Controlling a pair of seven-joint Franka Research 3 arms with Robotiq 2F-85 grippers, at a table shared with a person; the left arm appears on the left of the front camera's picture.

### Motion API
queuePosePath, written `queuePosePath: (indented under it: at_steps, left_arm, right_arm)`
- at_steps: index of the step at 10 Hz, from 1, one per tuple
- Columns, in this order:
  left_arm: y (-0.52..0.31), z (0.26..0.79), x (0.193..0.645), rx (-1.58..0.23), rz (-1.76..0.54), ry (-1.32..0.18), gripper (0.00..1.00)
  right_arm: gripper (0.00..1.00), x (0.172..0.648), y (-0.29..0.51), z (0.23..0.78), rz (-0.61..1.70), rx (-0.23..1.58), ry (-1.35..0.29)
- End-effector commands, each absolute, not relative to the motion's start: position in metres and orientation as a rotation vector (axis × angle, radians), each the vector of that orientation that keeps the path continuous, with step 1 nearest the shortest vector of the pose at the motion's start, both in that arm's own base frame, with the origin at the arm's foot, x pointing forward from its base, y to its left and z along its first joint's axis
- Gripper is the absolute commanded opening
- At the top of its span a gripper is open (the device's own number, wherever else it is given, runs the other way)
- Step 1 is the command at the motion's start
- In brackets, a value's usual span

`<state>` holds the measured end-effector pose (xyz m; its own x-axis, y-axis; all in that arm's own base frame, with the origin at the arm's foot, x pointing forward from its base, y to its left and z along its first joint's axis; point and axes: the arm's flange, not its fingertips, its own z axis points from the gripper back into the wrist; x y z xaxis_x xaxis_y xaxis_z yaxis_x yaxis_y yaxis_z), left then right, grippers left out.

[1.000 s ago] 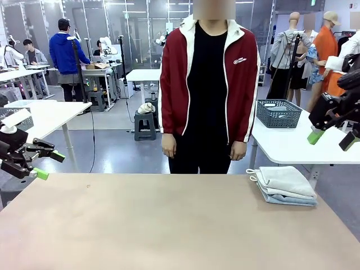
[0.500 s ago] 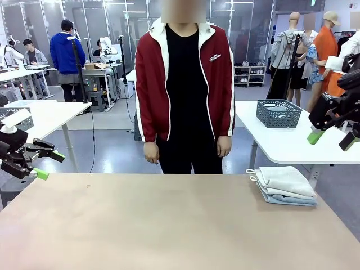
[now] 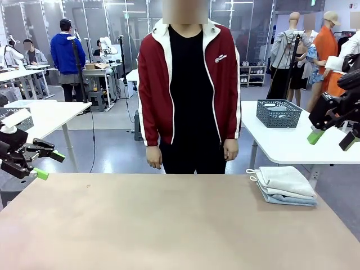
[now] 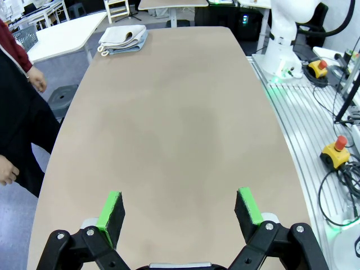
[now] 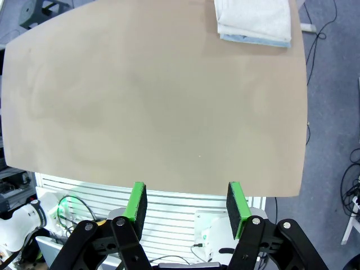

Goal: Fold the towels and place them in the basket.
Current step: Stack the folded Towel with hook on the right side of the table.

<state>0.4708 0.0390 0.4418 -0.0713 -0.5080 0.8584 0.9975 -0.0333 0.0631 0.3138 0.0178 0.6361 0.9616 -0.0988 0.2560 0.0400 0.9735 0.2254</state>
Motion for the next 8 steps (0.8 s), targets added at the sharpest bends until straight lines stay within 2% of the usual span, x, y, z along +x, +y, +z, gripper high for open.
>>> queuePosePath:
  at_steps: [1,8]
  left_arm:
    - [0.0392,0.4432,0.4705,-0.781,-1.478,-0.849,1.0]
    - [0.0392,0.4432,0.4705,-0.781,-1.478,-0.849,1.0]
  right_arm:
    - [0.71,0.3118,0.0171,0.6384,-0.055,0.221,-0.264]
    - [0.71,0.3118,0.0171,0.6384,-0.055,0.221,-0.264]
